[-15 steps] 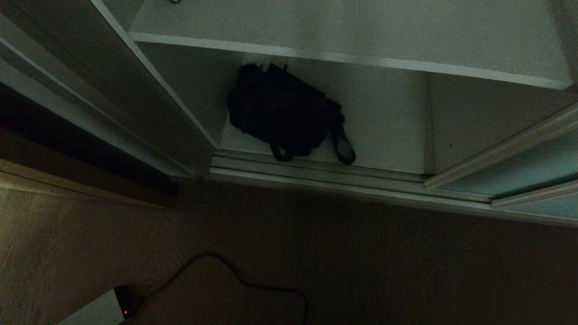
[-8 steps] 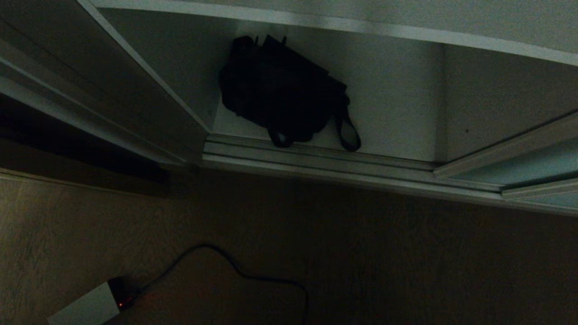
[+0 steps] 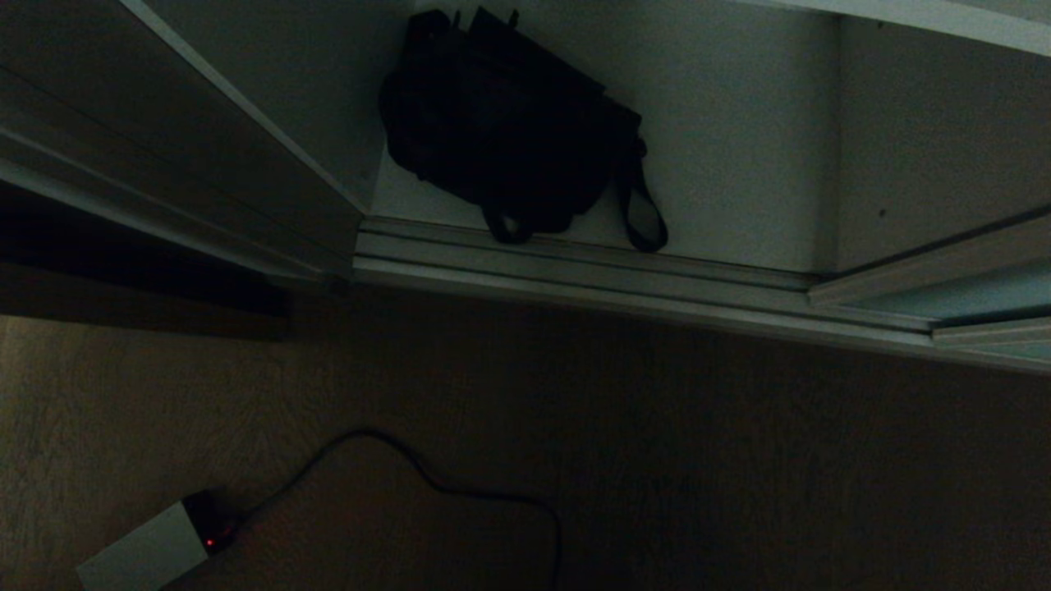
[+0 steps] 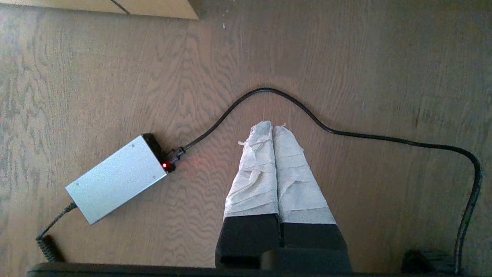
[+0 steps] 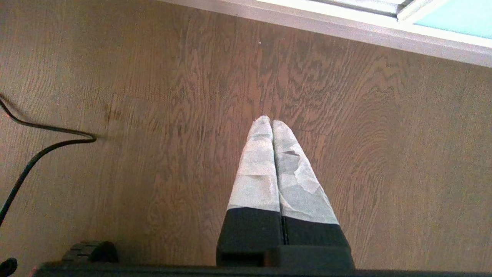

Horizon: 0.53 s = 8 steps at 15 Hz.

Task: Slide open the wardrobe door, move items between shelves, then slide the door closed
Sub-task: Open the door

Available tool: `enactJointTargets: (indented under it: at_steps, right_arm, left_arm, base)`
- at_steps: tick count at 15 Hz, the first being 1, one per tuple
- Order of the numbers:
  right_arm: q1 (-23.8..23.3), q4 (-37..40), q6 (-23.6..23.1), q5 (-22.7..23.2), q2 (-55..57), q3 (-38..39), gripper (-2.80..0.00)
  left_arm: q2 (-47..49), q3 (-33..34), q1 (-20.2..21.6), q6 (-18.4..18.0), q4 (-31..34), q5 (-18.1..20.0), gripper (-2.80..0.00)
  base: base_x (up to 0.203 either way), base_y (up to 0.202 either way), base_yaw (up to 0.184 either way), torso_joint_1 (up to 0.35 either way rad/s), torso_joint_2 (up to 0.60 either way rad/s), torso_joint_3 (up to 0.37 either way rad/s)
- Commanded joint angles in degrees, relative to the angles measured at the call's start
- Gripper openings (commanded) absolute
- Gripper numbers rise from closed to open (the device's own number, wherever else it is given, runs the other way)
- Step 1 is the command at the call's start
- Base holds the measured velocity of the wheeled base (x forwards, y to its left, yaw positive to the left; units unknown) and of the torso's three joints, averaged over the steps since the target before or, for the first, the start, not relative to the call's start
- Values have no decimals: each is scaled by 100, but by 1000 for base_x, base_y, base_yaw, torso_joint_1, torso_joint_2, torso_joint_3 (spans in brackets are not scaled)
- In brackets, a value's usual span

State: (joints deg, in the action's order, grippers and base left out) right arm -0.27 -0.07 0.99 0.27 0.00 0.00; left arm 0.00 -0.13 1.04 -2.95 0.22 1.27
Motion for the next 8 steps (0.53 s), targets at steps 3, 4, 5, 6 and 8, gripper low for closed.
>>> enactJointTargets:
  at_steps: [3,4,5,6,8]
  right_arm:
    - [0,-1,-2,0,0,0,-280]
    - [0,-1,-2,8,-9,0,-280]
    - [0,-1,-2,0,0,0,-280]
    - [0,-1,-2,2,-2,0,-280]
    - [0,-1,-2,8,0,0,-280]
  left_arm:
    - [9,5,2,-30,-4,-4,-280]
    - [9,5,2,-21,-4,-21,-280]
    - [9,5,2,-30,-13,-56,-280]
    - [9,-83,2,-33,-20,-78,-280]
    - [105,-823,2,-16,272,-88,-280]
  base:
    - [0,0,0,1,1,-9]
    - [0,0,0,0,0,0]
    - [0,0,0,0,0,0]
    - [0,0,0,0,0,0]
    - [0,0,0,0,0,0]
